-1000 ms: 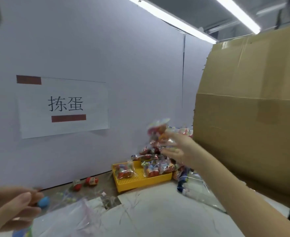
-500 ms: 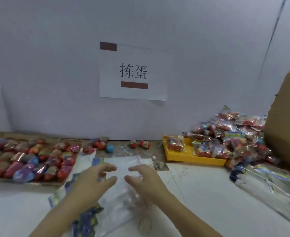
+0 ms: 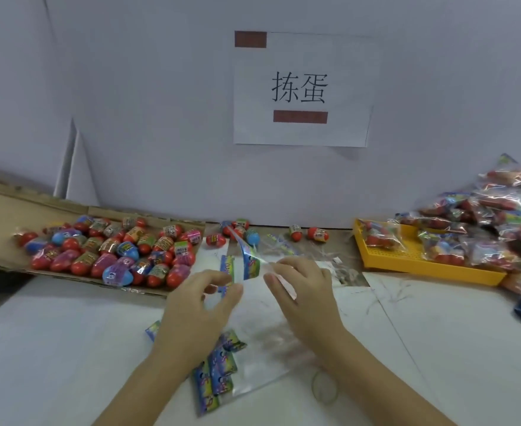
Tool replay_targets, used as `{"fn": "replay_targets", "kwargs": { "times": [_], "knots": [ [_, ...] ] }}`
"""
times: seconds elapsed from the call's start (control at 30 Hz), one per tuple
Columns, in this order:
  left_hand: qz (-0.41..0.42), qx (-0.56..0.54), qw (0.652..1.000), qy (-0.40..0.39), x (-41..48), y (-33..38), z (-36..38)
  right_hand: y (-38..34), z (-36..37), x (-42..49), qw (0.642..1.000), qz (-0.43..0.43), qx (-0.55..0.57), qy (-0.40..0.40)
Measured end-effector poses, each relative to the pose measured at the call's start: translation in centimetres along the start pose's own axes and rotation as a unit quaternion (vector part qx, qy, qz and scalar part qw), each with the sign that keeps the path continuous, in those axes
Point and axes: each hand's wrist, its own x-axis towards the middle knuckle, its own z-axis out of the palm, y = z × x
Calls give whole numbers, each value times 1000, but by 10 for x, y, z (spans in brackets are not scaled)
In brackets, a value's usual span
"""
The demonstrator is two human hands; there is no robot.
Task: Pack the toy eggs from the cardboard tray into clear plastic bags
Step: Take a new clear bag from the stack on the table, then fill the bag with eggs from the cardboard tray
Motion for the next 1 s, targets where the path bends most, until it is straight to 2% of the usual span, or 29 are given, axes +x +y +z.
{"fn": "replay_targets", "kwargs": {
  "times": [0.07,0.13,0.17,0.23,0.3,0.33,0.4,0.47,0.5,0.57,0.63,0.67,0.73,0.83,0.93,1.0],
  "knots": [
    [-101,-189,976,27,9,2,-10,-5,-2,1,995,-83,24,56],
    [-236,-323,913,-78,18,2,-23,-8,-4,1,984,-166,10,64],
    [-270,-366,878,-148,19,0,-28,-9,-4,1,977,-205,2,58],
    [-293,-440,817,-229,16,-6,-36,-11,-4,-1,961,-274,-17,25],
    [-297,-506,770,-252,13,-8,-43,-14,-5,-3,951,-307,-29,-18],
    [-299,-511,766,-253,14,-3,-45,-15,-5,-4,952,-303,-29,-42],
    [-280,-461,812,-222,17,-3,-40,-16,-6,-7,965,-245,8,-95],
    [-183,-374,879,-232,4,-4,-44,-23,-8,-8,979,-111,117,-126],
    [-188,-334,892,-239,3,-2,-46,-26,-8,-6,976,-31,178,-119],
    [-213,-318,887,-258,6,4,-46,-32,-8,1,947,127,276,-106],
    [-224,-327,875,-277,6,14,-43,-35,-8,8,887,250,356,-153],
    [-217,-330,872,-289,6,11,-41,-34,-9,11,861,286,381,-176],
    [-237,-336,863,-291,8,6,-35,-32,-11,15,839,316,409,-170],
    [-254,-357,852,-288,7,8,-29,-27,-17,19,834,339,425,-91],
    [-240,-360,856,-283,7,9,-27,-19,-19,24,819,360,444,-41],
    [-254,-367,852,-274,7,10,-28,-14,-20,27,822,367,436,-18]
  ]
}}
